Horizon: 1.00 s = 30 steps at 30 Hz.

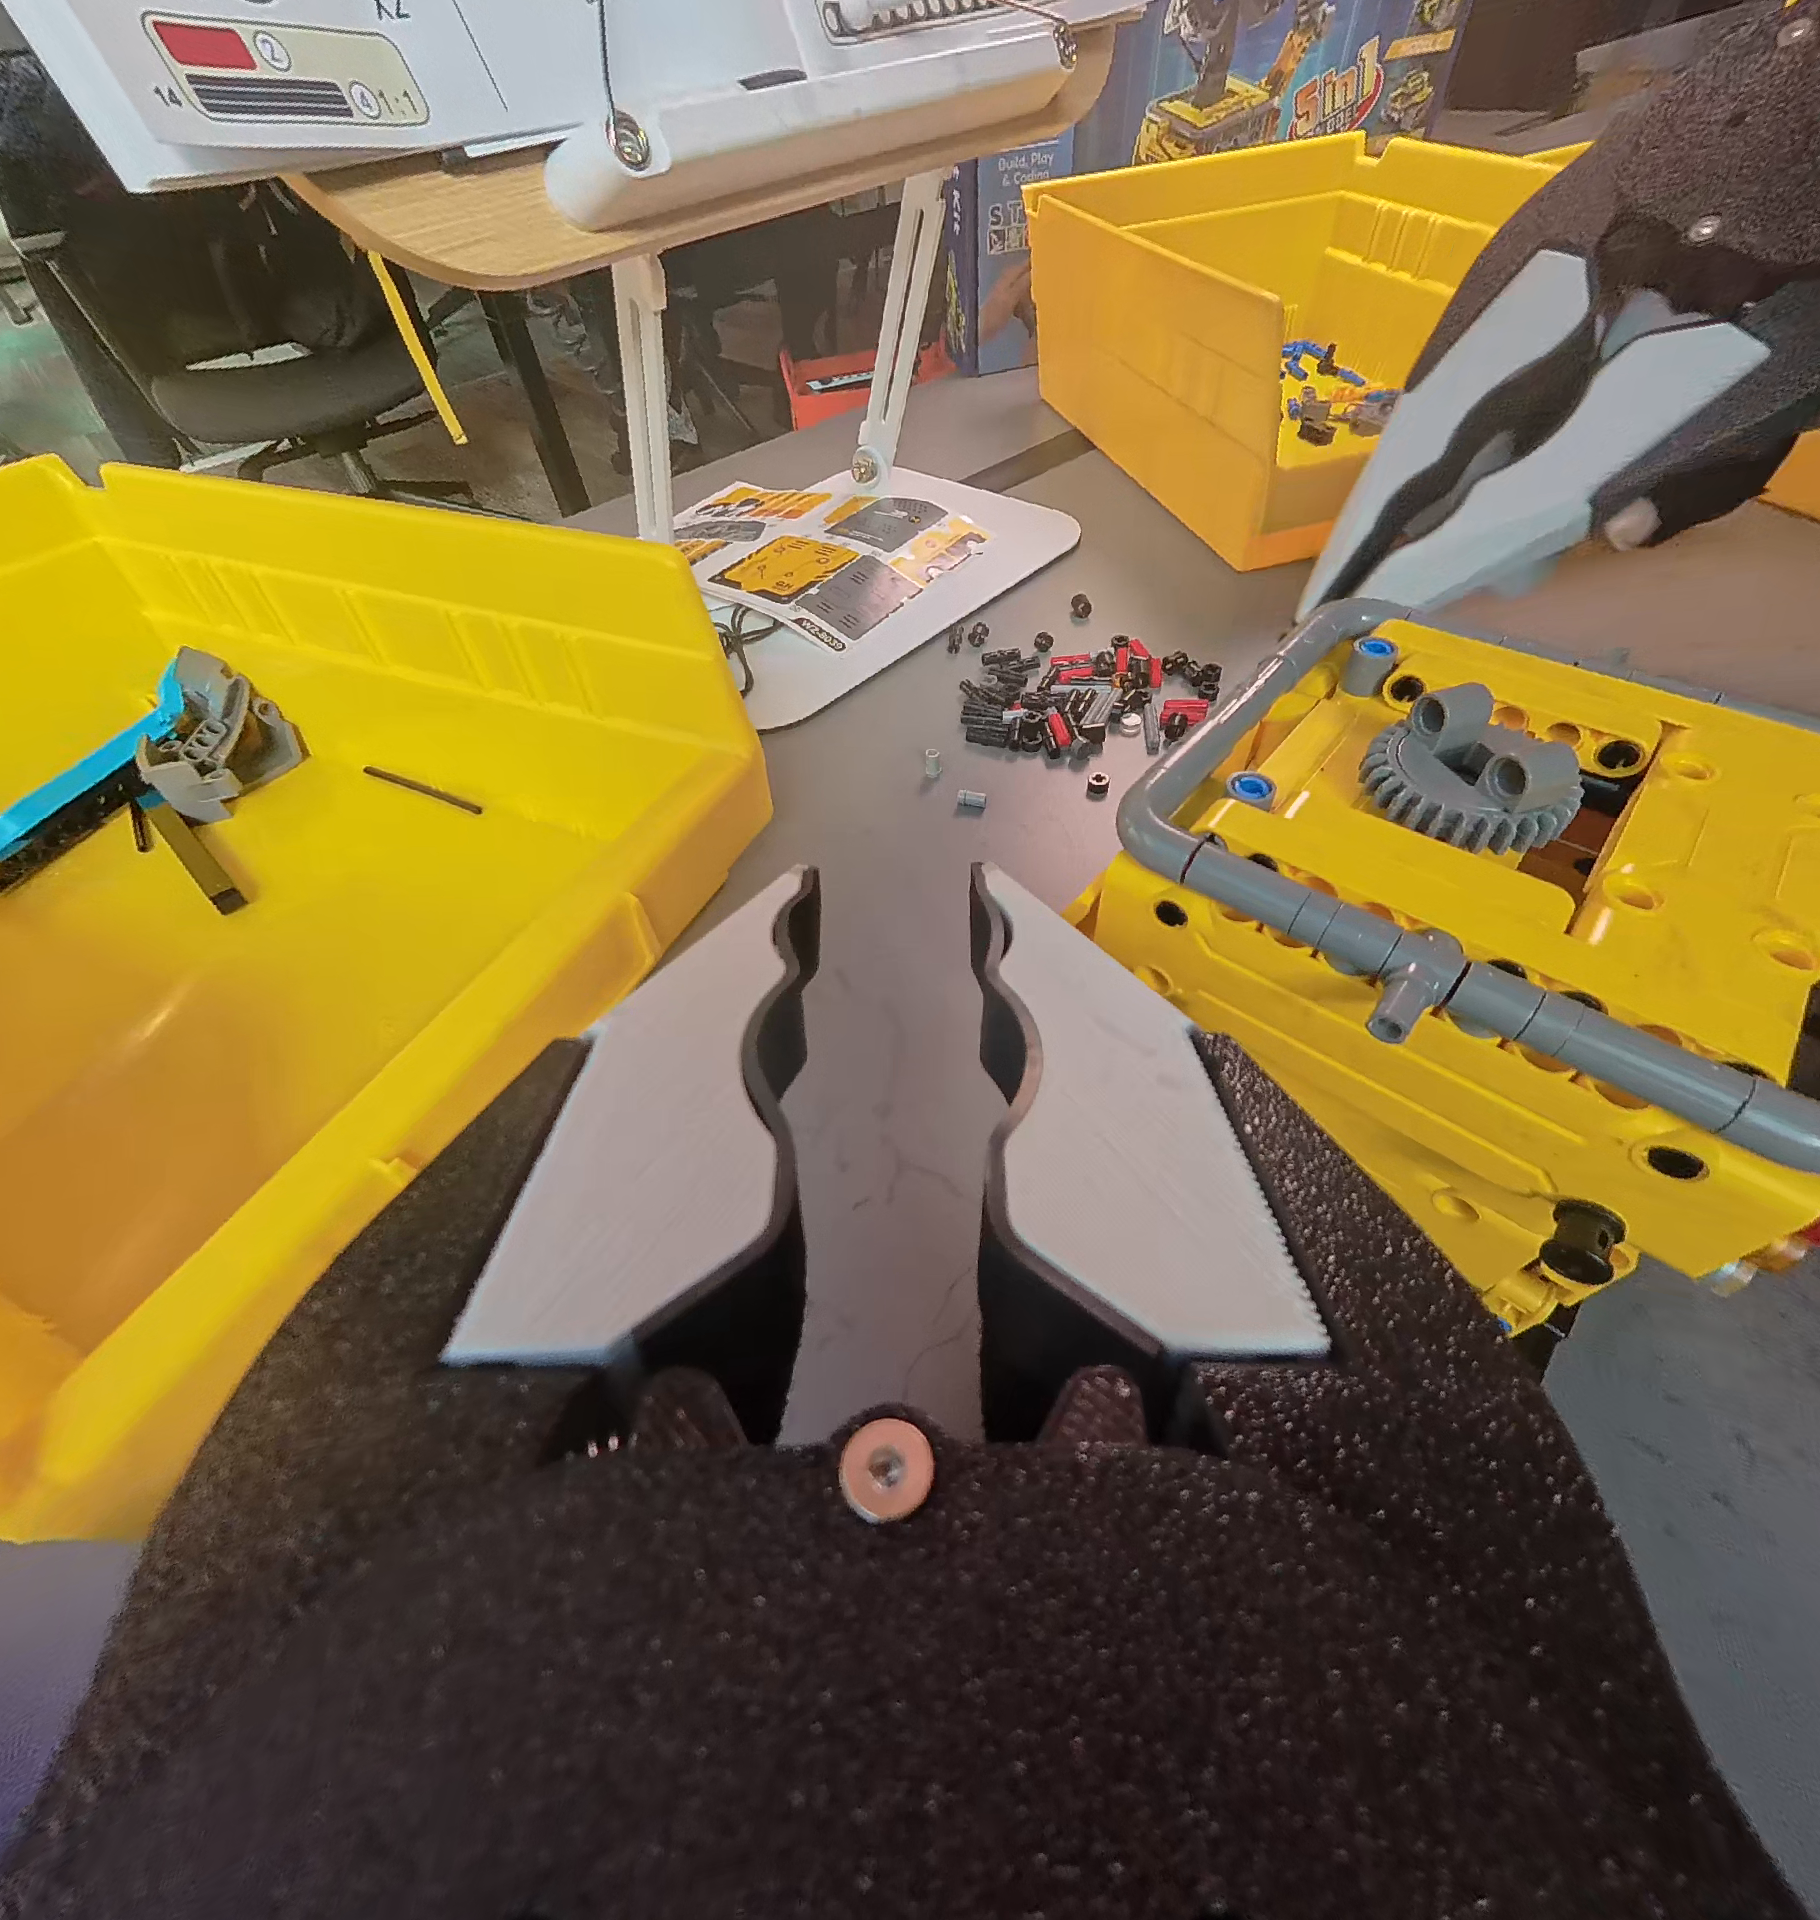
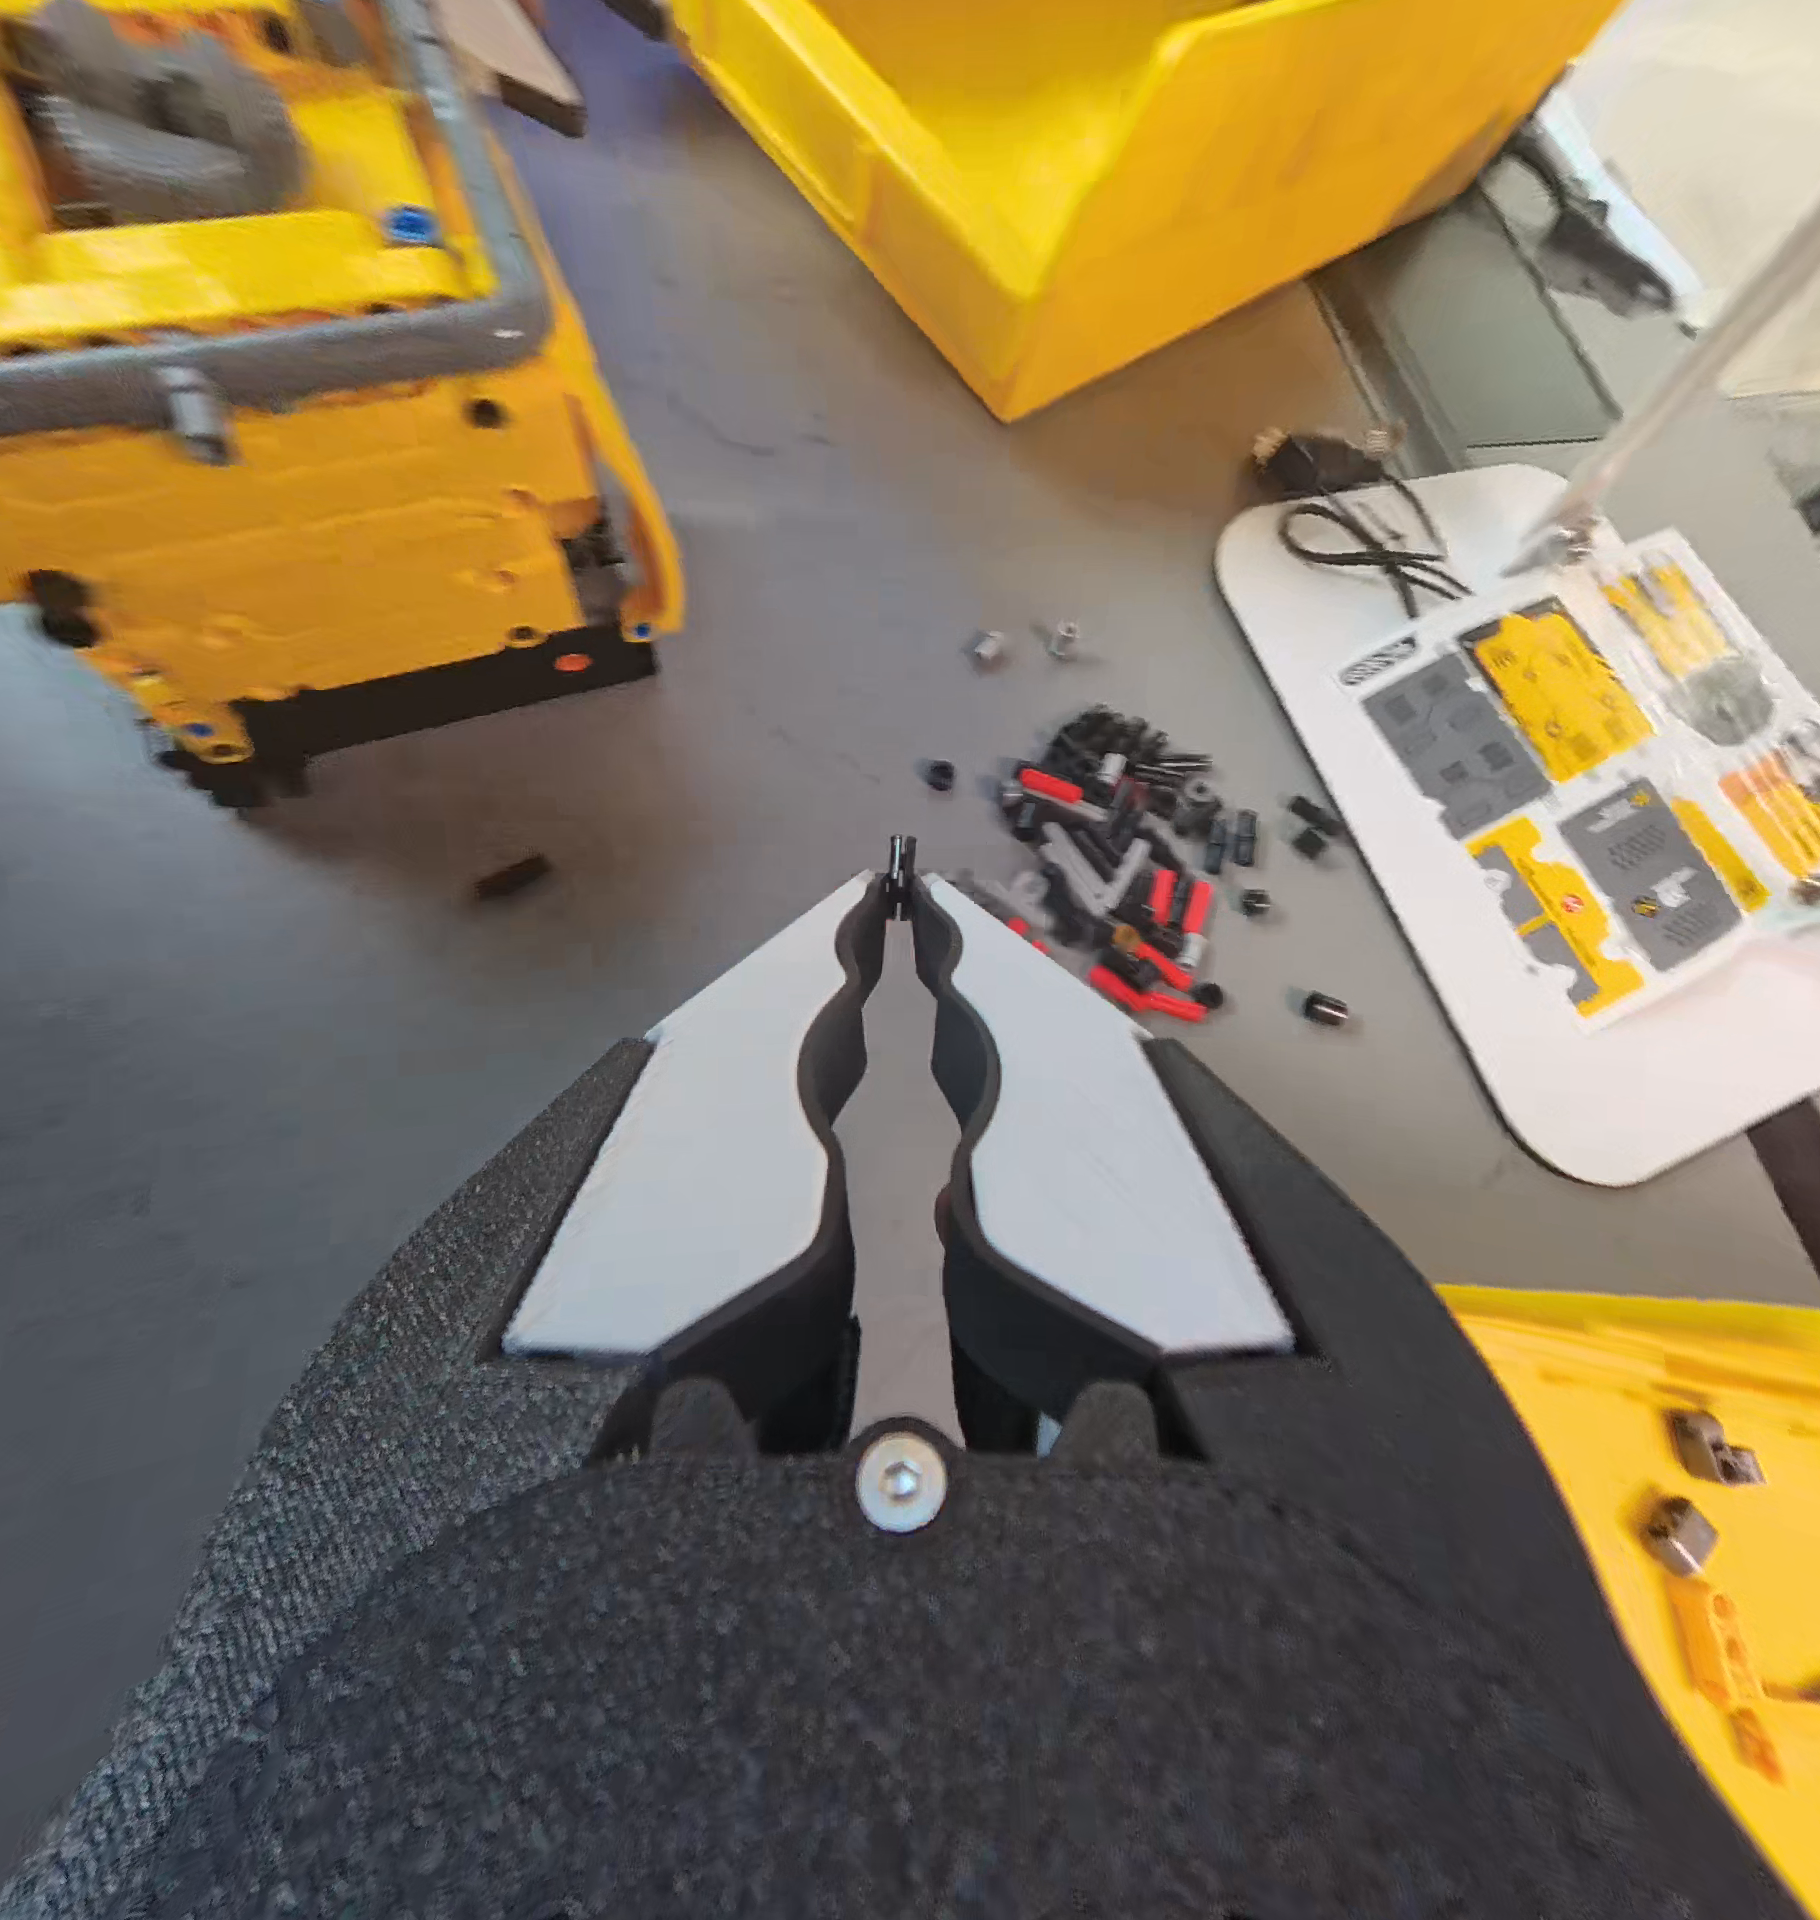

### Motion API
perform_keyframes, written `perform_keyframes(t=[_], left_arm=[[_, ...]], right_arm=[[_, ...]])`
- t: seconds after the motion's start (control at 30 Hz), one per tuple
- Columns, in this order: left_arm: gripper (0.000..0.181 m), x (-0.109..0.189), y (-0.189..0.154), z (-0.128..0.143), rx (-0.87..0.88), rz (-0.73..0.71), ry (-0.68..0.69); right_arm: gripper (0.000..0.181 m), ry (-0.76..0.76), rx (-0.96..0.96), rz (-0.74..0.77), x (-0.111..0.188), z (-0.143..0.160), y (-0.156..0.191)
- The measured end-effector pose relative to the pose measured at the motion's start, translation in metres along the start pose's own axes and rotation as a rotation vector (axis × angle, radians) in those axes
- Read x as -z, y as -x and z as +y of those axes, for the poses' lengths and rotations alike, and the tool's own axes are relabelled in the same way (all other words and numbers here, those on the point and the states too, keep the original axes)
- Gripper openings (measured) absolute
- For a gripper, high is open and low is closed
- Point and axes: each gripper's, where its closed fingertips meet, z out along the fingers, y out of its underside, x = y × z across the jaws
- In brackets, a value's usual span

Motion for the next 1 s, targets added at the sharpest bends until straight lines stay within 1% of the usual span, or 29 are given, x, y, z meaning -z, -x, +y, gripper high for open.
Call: perform_keyframes(t=[0.07, 0.17, 0.23, 0.4, 0.47, 0.63, 0.67, 0.7, 0.83, 0.93, 1.0], left_arm=[[0.028, -0.001, -0.001, 0.0, -0.003, 0.003, 0.002], [0.028, -0.001, -0.001, 0.001, -0.008, 0.001, 0.007], [0.028, 0.0, -0.001, 0.001, -0.006, -0.001, 0.005], [0.027, 0.002, -0.001, -0.003, -0.01, -0.004, -0.006], [0.027, 0.002, -0.002, -0.004, -0.015, -0.001, -0.009], [0.027, 0.002, -0.006, -0.007, -0.026, 0.004, -0.016], [0.027, 0.003, -0.006, -0.008, -0.028, 0.004, -0.018], [0.027, 0.003, -0.006, -0.009, -0.028, 0.004, -0.02], [0.027, 0.005, -0.006, -0.011, -0.031, 0.0, -0.029], [0.027, 0.005, -0.006, -0.012, -0.033, 0.0, -0.029], [0.027, 0.005, -0.006, -0.012, -0.034, -0.001, -0.03]], right_arm=[[0.004, 0.06, -0.01, -0.085, -0.001, 0.006, 0.03], [0.004, 0.156, -0.03, -0.083, -0.007, 0.022, 0.055], [0.004, 0.192, -0.061, -0.053, -0.006, 0.029, 0.061], [0.004, 0.258, -0.127, 0.007, 0.007, 0.046, 0.079], [0.004, 0.288, -0.126, 0.063, 0.011, 0.055, 0.082], [0.004, 0.277, -0.138, 0.121, 0.015, 0.058, 0.086], [0.007, 0.277, -0.131, 0.124, 0.016, 0.057, 0.085], [0.015, 0.273, -0.126, 0.122, 0.016, 0.055, 0.085], [0.017, 0.186, -0.124, 0.078, 0.01, 0.031, 0.087], [0.019, 0.18, -0.118, 0.023, -0.005, 0.023, 0.091], [0.02, 0.198, -0.136, -0.014, -0.014, 0.023, 0.091]])
